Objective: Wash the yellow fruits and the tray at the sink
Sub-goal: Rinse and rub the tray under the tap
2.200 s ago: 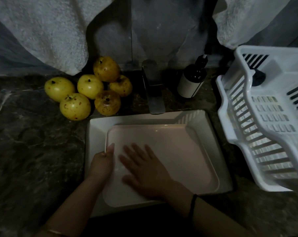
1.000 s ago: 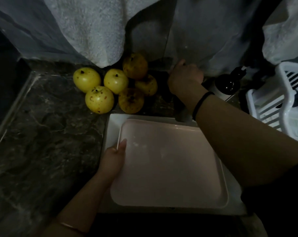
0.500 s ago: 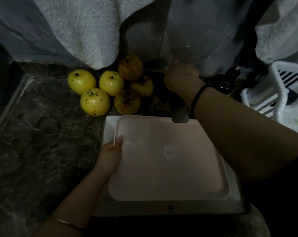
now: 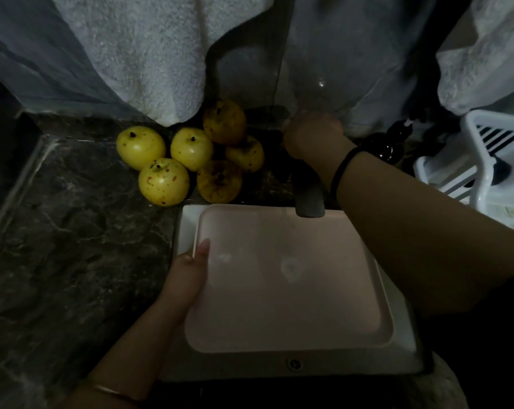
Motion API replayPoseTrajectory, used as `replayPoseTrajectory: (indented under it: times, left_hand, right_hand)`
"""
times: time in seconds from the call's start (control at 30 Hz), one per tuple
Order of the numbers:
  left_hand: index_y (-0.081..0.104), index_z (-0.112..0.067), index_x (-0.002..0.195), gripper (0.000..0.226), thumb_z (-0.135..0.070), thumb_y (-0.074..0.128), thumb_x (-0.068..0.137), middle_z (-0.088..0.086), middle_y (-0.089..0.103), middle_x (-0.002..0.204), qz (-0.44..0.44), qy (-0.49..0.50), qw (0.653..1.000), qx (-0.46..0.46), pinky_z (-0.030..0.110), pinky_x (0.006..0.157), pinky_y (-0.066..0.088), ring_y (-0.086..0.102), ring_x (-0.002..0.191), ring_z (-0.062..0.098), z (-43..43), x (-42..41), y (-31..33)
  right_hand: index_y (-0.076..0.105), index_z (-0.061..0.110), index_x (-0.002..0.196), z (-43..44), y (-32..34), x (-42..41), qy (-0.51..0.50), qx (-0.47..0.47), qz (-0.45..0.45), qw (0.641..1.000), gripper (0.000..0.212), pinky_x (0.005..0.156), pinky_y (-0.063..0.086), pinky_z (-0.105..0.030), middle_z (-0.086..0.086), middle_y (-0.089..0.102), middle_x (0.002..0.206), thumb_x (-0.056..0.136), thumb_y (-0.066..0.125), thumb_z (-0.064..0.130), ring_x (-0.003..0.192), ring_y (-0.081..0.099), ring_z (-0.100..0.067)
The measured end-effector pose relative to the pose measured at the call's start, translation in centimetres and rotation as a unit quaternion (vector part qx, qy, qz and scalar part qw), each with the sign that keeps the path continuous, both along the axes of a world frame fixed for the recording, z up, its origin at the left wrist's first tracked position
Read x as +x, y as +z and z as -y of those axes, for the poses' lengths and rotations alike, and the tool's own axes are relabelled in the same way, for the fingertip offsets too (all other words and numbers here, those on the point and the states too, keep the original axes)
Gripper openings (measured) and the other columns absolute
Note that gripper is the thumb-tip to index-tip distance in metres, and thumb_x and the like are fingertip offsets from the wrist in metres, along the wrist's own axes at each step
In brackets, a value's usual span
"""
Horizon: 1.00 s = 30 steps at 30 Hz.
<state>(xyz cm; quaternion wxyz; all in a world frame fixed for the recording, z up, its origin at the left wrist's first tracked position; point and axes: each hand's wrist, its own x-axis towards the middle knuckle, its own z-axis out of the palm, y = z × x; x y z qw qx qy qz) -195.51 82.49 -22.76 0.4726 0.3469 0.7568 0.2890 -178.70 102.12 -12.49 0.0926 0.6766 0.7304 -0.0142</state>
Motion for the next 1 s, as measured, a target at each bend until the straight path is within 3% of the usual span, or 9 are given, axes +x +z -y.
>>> replayPoseTrajectory:
  times: [0.13, 0.2, 0.27, 0.37, 0.43, 0.5, 0.57, 0.73, 1.0]
  left_hand:
    - [0.063, -0.012, 0.082, 0.044, -0.044, 0.037, 0.099, -0.001, 0.060, 0.069, 0.006, 0.005, 1.000, 0.004, 0.024, 0.059, 0.039, 0.056, 0.066, 0.011, 0.1, 0.0, -0.2]
    - [0.064, -0.010, 0.086, 0.045, -0.044, 0.038, 0.098, 0.001, 0.061, 0.071, 0.012, 0.009, 1.000, 0.004, 0.024, 0.061, 0.040, 0.059, 0.068, 0.014, 0.2, 0.0, -0.3]
    - [0.064, -0.010, 0.084, 0.044, -0.043, 0.039, 0.098, 0.001, 0.062, 0.071, 0.016, 0.018, 1.000, -0.001, 0.023, 0.061, 0.042, 0.059, 0.069, 0.015, 0.2, 0.2, -0.5]
    - [0.064, -0.015, 0.078, 0.042, -0.044, 0.039, 0.098, 0.003, 0.064, 0.073, 0.034, 0.025, 0.999, -0.001, 0.025, 0.063, 0.044, 0.061, 0.069, 0.018, 0.4, 0.1, -0.9]
    - [0.062, -0.020, 0.077, 0.040, -0.045, 0.038, 0.097, 0.005, 0.066, 0.078, 0.049, 0.021, 0.999, -0.001, 0.024, 0.061, 0.045, 0.062, 0.072, 0.017, 0.6, 0.1, -1.1]
    - [0.061, -0.022, 0.076, 0.038, -0.045, 0.038, 0.098, 0.003, 0.066, 0.077, 0.053, 0.029, 0.998, 0.003, 0.021, 0.059, 0.044, 0.062, 0.071, 0.015, 0.9, 0.3, -1.1]
    - [0.060, -0.023, 0.075, 0.037, -0.043, 0.039, 0.098, 0.000, 0.064, 0.074, 0.056, 0.042, 0.997, 0.012, 0.021, 0.058, 0.043, 0.060, 0.070, 0.014, 1.0, 0.7, -1.1]
    - [0.062, -0.020, 0.078, 0.038, -0.044, 0.039, 0.098, 0.000, 0.064, 0.074, 0.041, 0.020, 0.998, 0.031, 0.021, 0.058, 0.042, 0.060, 0.071, 0.013, 0.7, 0.9, -0.6]
    - [0.062, -0.017, 0.076, 0.041, -0.043, 0.040, 0.098, 0.006, 0.066, 0.073, 0.035, 0.026, 0.998, 0.042, 0.023, 0.059, 0.043, 0.063, 0.071, 0.020, 1.2, -0.2, 0.1]
  right_hand:
    - [0.038, 0.013, 0.143, 0.8, 1.8, 1.7, -0.068, -0.065, -0.221, 0.971, 0.064, 0.088, 0.044, -0.035, -0.017, 0.042, 0.144, 0.098, 0.024, 0.057, 0.106, 0.056, -0.023]
    - [0.048, 0.013, 0.135, 2.9, 1.1, 3.7, -0.099, 0.015, -0.353, 0.930, 0.054, 0.090, 0.041, -0.036, -0.018, 0.051, 0.136, 0.101, 0.025, 0.049, 0.114, 0.054, -0.031]
    - [0.059, 0.009, 0.110, 6.2, -2.0, 5.7, -0.157, 0.145, -0.395, 0.893, 0.037, 0.073, 0.036, -0.030, -0.020, 0.061, 0.112, 0.103, 0.032, 0.033, 0.106, 0.056, -0.034]
    - [0.060, 0.005, 0.100, 12.3, -8.4, 7.3, -0.210, 0.121, -0.332, 0.911, 0.025, 0.069, 0.035, -0.026, -0.018, 0.060, 0.101, 0.101, 0.039, 0.019, 0.099, 0.056, -0.033]
    - [0.056, 0.004, 0.125, 15.1, -12.2, 7.8, -0.166, 0.072, -0.233, 0.955, 0.034, 0.098, 0.040, -0.037, -0.018, 0.053, 0.128, 0.099, 0.043, 0.022, 0.120, 0.048, -0.030]
    - [0.035, 0.009, 0.145, 15.7, -14.1, 7.3, -0.153, 0.028, -0.168, 0.973, 0.052, 0.118, 0.019, -0.045, -0.017, 0.032, 0.150, 0.100, 0.036, 0.034, 0.140, 0.026, -0.031]
    - [0.014, 0.014, 0.153, 15.7, -14.2, 5.4, -0.137, -0.034, -0.142, 0.980, 0.062, 0.118, -0.004, -0.043, -0.013, 0.008, 0.159, 0.101, 0.019, 0.047, 0.147, 0.003, -0.028]
    - [-0.009, 0.024, 0.148, 18.0, -13.2, 1.4, 0.083, -0.057, -0.175, 0.979, 0.080, 0.116, -0.016, -0.040, 0.004, -0.018, 0.153, 0.082, -0.011, 0.070, 0.146, -0.015, -0.018]
    - [-0.001, 0.014, 0.153, 16.4, -13.8, 4.5, -0.142, -0.034, -0.145, 0.979, 0.084, 0.119, -0.008, -0.046, -0.008, -0.006, 0.160, 0.089, 0.003, 0.069, 0.147, -0.013, -0.022]
